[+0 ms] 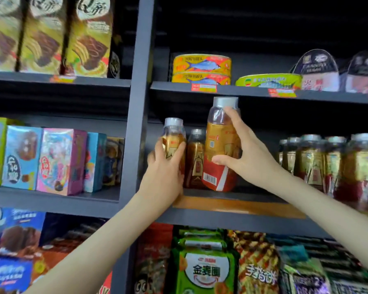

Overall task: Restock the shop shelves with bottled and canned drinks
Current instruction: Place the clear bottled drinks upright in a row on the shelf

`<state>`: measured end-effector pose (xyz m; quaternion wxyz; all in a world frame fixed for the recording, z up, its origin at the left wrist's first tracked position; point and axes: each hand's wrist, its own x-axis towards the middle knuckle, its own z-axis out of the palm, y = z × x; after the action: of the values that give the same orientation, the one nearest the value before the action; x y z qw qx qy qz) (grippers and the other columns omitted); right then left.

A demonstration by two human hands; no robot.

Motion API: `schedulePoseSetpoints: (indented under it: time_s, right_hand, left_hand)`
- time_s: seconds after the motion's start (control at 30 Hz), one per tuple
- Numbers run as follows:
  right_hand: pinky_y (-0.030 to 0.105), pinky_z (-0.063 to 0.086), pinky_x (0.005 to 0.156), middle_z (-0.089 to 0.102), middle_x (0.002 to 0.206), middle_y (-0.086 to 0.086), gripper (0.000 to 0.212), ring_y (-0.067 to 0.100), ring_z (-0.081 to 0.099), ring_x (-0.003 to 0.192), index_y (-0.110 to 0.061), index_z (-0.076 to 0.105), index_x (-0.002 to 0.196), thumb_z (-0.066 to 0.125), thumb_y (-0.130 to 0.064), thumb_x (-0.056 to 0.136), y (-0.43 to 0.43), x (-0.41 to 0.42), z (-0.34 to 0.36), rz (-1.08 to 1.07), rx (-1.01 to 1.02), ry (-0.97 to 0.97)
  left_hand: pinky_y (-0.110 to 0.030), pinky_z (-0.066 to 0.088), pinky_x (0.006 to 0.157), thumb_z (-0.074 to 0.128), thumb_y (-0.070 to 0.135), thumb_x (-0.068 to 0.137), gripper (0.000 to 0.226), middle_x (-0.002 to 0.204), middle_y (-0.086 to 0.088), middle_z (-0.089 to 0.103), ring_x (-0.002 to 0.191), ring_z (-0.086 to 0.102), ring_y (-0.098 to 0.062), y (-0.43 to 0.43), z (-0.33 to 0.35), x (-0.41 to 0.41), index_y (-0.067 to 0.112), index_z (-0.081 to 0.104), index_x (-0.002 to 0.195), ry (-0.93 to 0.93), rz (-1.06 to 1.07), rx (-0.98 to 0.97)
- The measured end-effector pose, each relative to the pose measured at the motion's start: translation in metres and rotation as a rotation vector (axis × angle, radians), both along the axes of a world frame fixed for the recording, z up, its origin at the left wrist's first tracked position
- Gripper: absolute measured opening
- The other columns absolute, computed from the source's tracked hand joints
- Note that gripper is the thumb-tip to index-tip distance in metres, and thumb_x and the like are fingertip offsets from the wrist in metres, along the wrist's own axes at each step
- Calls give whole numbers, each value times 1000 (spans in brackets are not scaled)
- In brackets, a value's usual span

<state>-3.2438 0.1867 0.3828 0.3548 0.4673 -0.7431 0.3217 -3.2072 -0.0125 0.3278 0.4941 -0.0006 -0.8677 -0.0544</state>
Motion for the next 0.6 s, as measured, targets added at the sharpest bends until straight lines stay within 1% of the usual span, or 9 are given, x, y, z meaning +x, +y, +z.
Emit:
schedulePoseSetpoints:
  time_s: [0.07,0.1,0.17,0.3,0.37,0.43,0.5,0.53,0.6]
  right_hand:
    - [-2,42,71,23,151,-11,97,-29,40,99,-71,1,130,72,-23,86,-6,-7,2,-7,13,-25]
    - [3,43,78,21,153,-10,97,-22,42,103,-71,1,132,72,-24,85,-9,-11,2,-19,21,-36]
    - [17,41,91,20,156,-7,97,-7,38,115,-65,3,139,73,-26,85,-17,-19,-1,-46,49,-63]
    - [35,45,100,33,151,8,102,19,47,125,-57,4,143,78,-29,79,-42,-46,-9,-123,58,-169]
    - [38,47,98,35,148,15,106,28,48,125,-54,1,145,79,-32,77,-53,-58,-7,-153,36,-252]
    - [39,45,100,21,152,19,113,34,43,130,-53,-5,146,81,-32,75,-59,-63,-1,-173,104,-338]
    - [45,39,107,-2,158,19,122,39,28,140,-57,-12,143,83,-27,74,-61,-62,2,-180,219,-417]
    - [46,39,107,-9,158,18,125,40,25,141,-58,-16,142,83,-23,74,-62,-60,3,-190,261,-432]
    - [44,41,104,-13,157,17,128,40,28,140,-57,-19,142,83,-17,75,-65,-59,4,-214,283,-435]
  left_hand:
    - [-43,31,108,56,25,94,74,155,-21,3,130,31,-44,-2,1,-1,33,12,153,-45,-8,27]
    - [-41,32,108,55,26,94,75,155,-20,0,131,32,-42,-3,1,-1,34,9,153,-64,-18,37]
    - [-40,33,108,56,27,95,77,156,-18,-2,132,33,-41,-4,2,-3,36,6,153,-77,-38,41]
    - [-39,32,109,57,30,94,79,156,-14,-4,134,29,-38,-9,0,-5,39,4,152,-70,-70,44]
    - [-37,33,109,57,31,95,79,156,-13,-4,136,27,-37,-12,-1,-7,40,3,152,-62,-82,42]
    - [-37,33,109,58,32,94,80,156,-12,-4,136,27,-36,-14,-2,-8,41,3,152,-54,-83,31]
    - [-38,32,110,60,31,93,81,156,-12,-3,136,27,-36,-14,-2,-10,40,4,152,-48,-85,25]
    - [-38,32,110,60,31,93,82,156,-13,-3,136,27,-36,-14,-2,-11,40,4,152,-43,-84,24]
    - [-39,32,110,61,29,93,81,157,-14,-4,136,27,-36,-14,-2,-12,40,6,152,-39,-81,27]
